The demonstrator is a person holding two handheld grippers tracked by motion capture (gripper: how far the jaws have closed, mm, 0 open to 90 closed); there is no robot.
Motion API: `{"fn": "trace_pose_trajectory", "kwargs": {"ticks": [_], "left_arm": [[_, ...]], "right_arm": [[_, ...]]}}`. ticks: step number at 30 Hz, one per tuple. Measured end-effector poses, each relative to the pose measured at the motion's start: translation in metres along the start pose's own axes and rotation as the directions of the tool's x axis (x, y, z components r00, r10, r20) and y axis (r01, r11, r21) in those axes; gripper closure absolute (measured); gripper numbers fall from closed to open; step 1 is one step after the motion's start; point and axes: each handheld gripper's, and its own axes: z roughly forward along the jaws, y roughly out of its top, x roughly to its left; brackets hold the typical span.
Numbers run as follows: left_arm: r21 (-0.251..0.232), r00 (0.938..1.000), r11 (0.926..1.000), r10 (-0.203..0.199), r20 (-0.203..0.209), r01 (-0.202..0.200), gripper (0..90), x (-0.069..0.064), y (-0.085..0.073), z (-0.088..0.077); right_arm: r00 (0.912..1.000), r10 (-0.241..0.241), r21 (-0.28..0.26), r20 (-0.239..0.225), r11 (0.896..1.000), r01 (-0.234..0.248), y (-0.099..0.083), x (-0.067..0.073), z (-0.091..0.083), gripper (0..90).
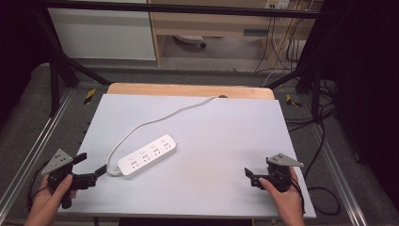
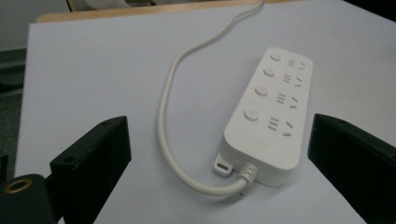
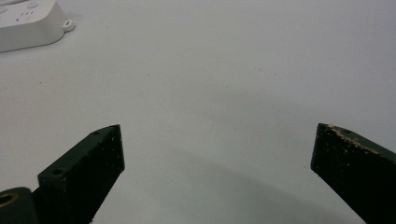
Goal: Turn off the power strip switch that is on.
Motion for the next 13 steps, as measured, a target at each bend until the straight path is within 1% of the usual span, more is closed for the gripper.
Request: {"fn": "trace_pose_trajectory", "kwargs": {"ticks": [3, 5, 7, 8, 9, 10, 11, 12, 13], "left_arm": [[0.039, 0.9994, 0.9987, 0.033, 0.006, -0.034, 6.0, -0.005, -0.003, 0.008], [0.072, 0.9986, 0.9963, 0.046, 0.023, -0.048, 6.1, -0.010, -0.005, 0.014], [0.092, 0.9976, 0.9937, 0.061, 0.033, -0.064, 6.2, -0.015, -0.006, 0.020], [0.100, 0.9968, 0.9922, 0.070, 0.038, -0.074, 6.3, -0.018, -0.006, 0.022], [0.098, 0.9965, 0.9922, 0.075, 0.037, -0.078, 6.3, -0.020, -0.006, 0.024], [0.102, 0.9954, 0.9907, 0.087, 0.039, -0.091, 6.4, -0.023, -0.005, 0.025], [0.098, 0.9956, 0.9913, 0.084, 0.040, -0.088, 6.4, -0.024, -0.005, 0.026], [0.094, 0.9955, 0.9916, 0.086, 0.040, -0.089, 6.4, -0.026, -0.004, 0.026], [0.086, 0.9960, 0.9927, 0.082, 0.037, -0.085, 6.4, -0.027, -0.003, 0.027]], "right_arm": [[1.0000, 0.000, 0.003, 0.002, 1.000, 0.000, 0.000, 0.000, 0.001, 3.7], [1.0000, 0.002, 0.005, 0.005, 1.000, -0.002, -0.001, -0.001, 0.002, 3.5], [0.9999, 0.000, 0.008, 0.014, 1.000, 0.000, -0.001, -0.001, 0.005, 3.3], [0.9990, -0.008, 0.017, 0.045, 1.000, 0.007, -0.001, -0.003, 0.011, 3.6], [0.9990, -0.008, 0.017, 0.045, 1.000, 0.007, -0.001, -0.003, 0.011, 3.6], [0.9961, -0.024, 0.050, 0.085, 0.999, 0.020, -0.001, -0.006, 0.024, 3.7], [0.9935, -0.038, 0.073, 0.107, 0.997, 0.030, -0.001, -0.007, 0.028, 3.9], [0.9935, -0.038, 0.073, 0.107, 0.997, 0.030, -0.001, -0.007, 0.028, 3.9], [0.9904, -0.046, 0.104, 0.131, 0.994, 0.032, -0.001, -0.008, 0.035, 4.0]]}}
